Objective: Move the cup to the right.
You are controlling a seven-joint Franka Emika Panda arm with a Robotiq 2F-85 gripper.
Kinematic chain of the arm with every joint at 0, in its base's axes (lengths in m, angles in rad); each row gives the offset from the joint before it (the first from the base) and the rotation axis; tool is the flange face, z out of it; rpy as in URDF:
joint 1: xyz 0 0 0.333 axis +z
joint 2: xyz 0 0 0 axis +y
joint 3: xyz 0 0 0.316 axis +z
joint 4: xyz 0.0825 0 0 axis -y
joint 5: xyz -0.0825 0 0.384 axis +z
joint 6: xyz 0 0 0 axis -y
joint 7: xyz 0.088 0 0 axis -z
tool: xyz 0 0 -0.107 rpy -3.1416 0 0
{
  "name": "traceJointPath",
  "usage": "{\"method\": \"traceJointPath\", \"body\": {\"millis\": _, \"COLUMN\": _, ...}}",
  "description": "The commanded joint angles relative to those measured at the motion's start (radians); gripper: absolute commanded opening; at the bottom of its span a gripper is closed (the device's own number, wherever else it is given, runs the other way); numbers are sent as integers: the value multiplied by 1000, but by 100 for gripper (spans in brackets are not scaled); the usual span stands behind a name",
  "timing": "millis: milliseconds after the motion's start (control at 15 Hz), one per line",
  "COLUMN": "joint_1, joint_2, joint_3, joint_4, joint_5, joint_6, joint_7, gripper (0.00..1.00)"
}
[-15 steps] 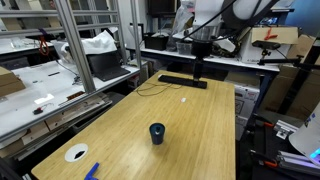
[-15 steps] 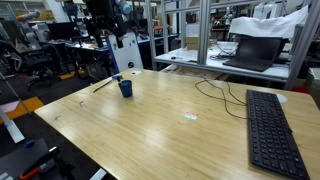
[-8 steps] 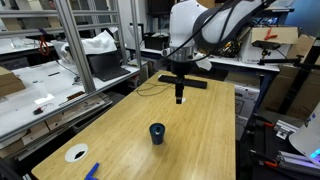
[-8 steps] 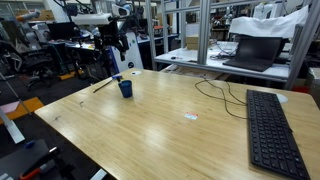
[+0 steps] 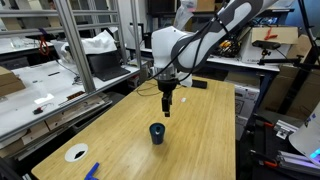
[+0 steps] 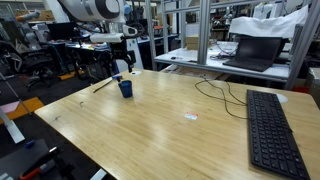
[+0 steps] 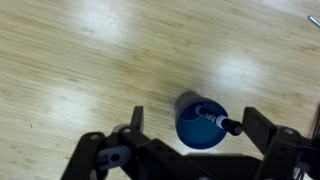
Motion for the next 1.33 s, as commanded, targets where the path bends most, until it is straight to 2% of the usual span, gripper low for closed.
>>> {"method": "traceJointPath", "body": {"millis": 0, "joint_1": 2, "joint_2": 11, "joint_3": 0, "joint_4": 13, "joint_5": -1, "joint_6": -2, "joint_7": 2, "gripper": 100}}
{"method": "traceJointPath", "body": {"millis": 267, "joint_1": 3, "joint_2": 12, "joint_3": 0, "joint_4": 19, "joint_5": -1, "joint_6": -3, "joint_7": 4, "gripper": 100}}
{"method": "traceJointPath", "body": {"millis": 667, "joint_1": 9, "joint_2": 118, "joint_3": -10, "joint_4": 32, "joint_5": 35, "joint_6": 247, "joint_7": 94, "gripper": 100}}
{"method": "traceJointPath", "body": {"millis": 933, "joint_1": 19, "joint_2": 157, "joint_3": -37, "joint_4": 31, "joint_5": 28, "joint_6": 342, "joint_7": 157, "gripper": 100}}
{"method": "traceJointPath", "body": {"millis": 1133, "joint_1": 26, "joint_2": 155, "joint_3": -57, "joint_4": 24, "joint_5": 21, "joint_6": 363, "joint_7": 192, "gripper": 100}}
{"method": "traceJointPath", "body": {"millis": 1267, "joint_1": 23, "joint_2": 159, "joint_3": -53, "joint_4": 32, "joint_5": 29, "joint_6": 329, "joint_7": 196, "gripper": 100}}
